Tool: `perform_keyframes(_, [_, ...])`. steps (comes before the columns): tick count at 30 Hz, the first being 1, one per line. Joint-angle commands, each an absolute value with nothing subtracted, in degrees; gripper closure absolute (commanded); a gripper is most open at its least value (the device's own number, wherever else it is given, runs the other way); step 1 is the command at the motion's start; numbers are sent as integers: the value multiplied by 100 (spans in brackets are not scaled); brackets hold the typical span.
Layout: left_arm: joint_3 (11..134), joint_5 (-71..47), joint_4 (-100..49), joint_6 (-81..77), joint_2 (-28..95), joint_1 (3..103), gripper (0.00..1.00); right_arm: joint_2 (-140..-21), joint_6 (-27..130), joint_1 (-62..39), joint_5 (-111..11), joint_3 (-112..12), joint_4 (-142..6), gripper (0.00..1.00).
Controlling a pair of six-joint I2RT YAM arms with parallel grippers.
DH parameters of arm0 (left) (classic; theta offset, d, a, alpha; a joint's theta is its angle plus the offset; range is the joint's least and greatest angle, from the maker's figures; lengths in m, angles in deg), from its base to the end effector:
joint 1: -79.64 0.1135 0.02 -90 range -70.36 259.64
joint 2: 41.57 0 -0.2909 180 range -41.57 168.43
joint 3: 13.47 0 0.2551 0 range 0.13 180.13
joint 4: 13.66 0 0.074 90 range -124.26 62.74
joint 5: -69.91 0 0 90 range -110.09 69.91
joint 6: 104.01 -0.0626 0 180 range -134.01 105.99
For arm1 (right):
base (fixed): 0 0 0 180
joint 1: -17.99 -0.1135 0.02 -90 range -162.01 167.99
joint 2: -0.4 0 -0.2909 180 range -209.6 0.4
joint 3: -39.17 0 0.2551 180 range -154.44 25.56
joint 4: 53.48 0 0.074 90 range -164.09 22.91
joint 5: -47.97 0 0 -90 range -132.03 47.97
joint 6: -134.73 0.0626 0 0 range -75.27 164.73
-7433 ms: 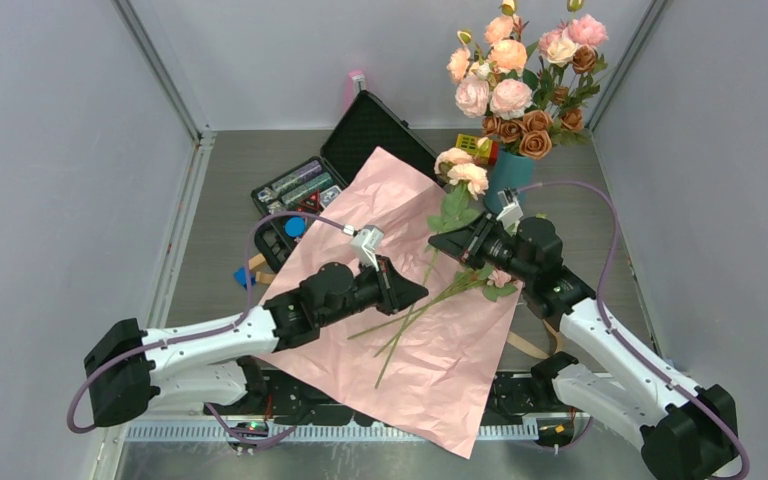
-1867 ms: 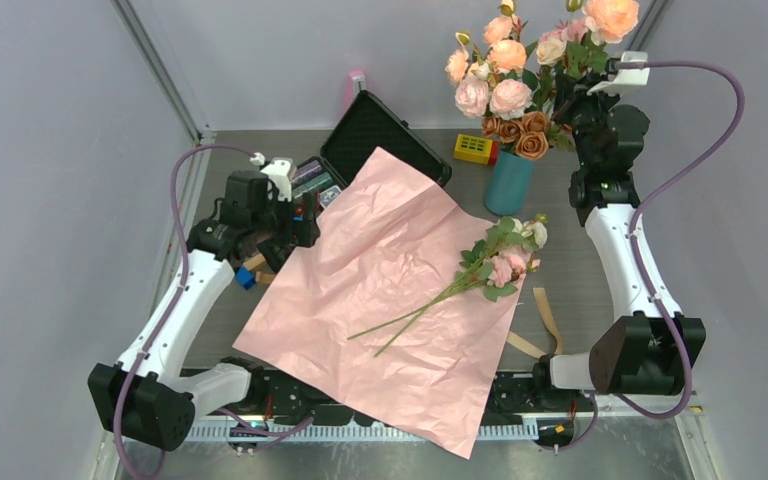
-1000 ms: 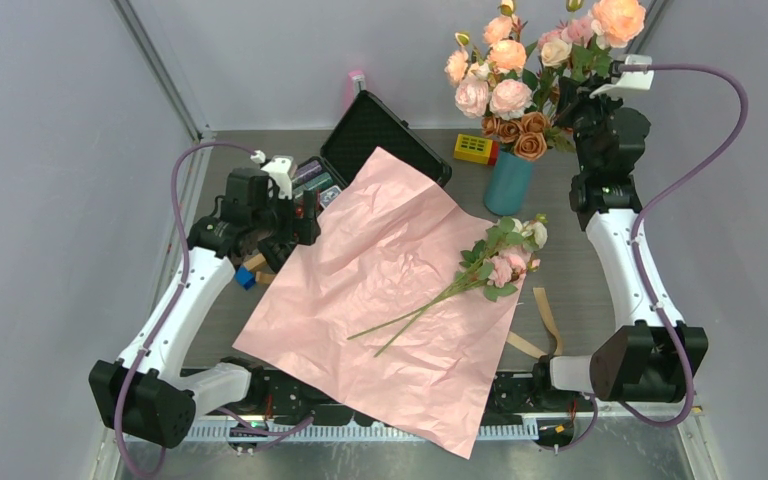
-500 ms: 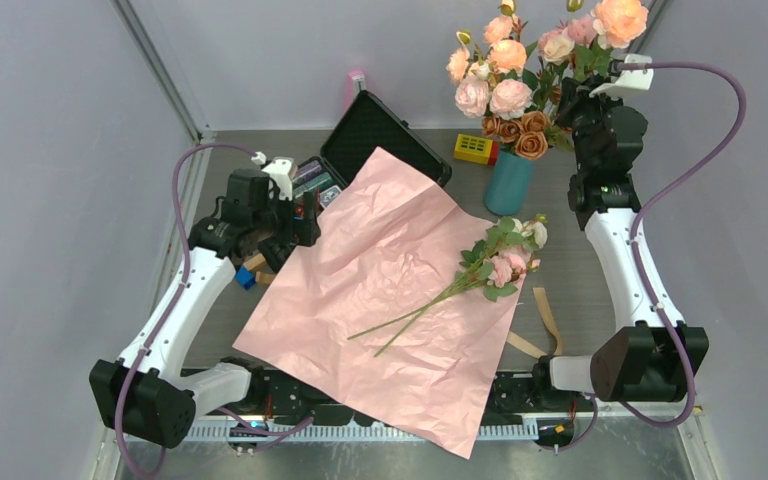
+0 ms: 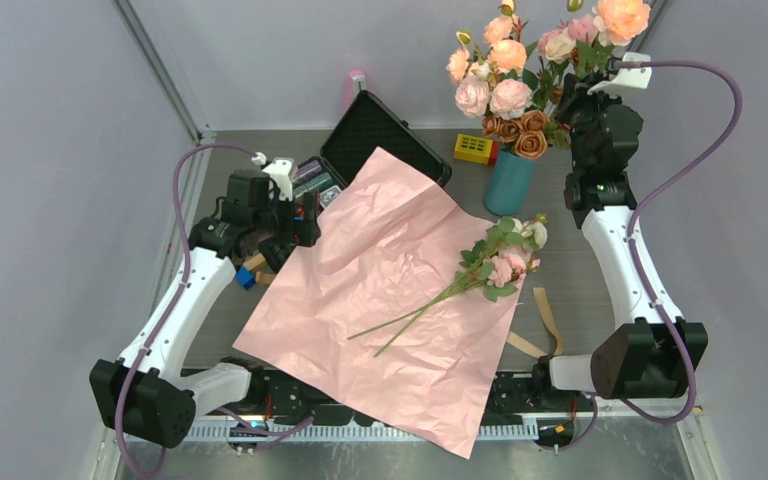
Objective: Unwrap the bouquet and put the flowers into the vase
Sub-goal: Place the fake flower in the vase.
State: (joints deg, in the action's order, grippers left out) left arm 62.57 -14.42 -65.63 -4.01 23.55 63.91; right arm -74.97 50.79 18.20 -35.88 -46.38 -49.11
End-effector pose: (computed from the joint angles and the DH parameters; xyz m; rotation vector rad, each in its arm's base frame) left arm 0.2398 -0.0740 0.3362 0.1672 2.3012 -0.3452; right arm 0.3295 -0.0079 0.4743 0.1631 1.3082 0.0162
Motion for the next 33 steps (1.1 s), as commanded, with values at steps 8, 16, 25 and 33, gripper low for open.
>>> perform_keyframes(8, [6217,-1354,-6407,-452,2311,6417,7,-7621,5040,1605,-3510,-4883,-4483,100])
perform_keyframes(16, [6212,-1349,-6418,-461,2319,6417,7,-7709,4868,1576,-3470,-4403,-4276,100])
perform_keyframes(25, [6201,-1358,-6418,-461,2345,6417,7,-7894,4787,1568,-3290,-4190,-4098,100])
perform_keyframes(33, [6203,-1358,-6422,-461,2367,6417,7,-7796,4893,1555,-2917,-4590,-3907,100])
